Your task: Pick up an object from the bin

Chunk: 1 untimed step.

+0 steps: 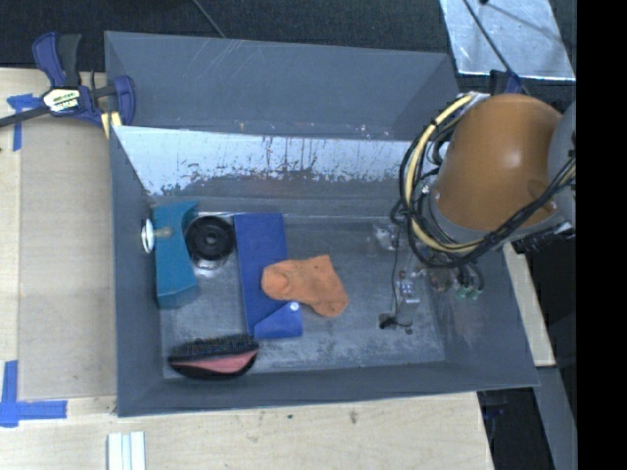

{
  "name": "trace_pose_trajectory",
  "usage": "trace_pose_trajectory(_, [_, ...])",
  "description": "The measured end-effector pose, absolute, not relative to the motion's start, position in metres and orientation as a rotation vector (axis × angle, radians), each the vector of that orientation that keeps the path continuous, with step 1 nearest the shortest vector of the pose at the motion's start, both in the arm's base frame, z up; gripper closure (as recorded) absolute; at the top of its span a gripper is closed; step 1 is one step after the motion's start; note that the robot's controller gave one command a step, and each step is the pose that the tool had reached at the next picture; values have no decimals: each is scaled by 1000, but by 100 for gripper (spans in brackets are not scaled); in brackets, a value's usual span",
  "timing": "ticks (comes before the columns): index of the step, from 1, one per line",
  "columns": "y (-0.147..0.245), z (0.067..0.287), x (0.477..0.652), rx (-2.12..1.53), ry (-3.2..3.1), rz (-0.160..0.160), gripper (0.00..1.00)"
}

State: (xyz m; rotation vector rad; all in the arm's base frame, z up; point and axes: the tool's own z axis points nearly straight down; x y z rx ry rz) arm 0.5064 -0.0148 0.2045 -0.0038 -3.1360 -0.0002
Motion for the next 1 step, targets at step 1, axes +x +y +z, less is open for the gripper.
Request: trace_pose_trajectory(1, [-15,209,508,-4,-3145,0,0])
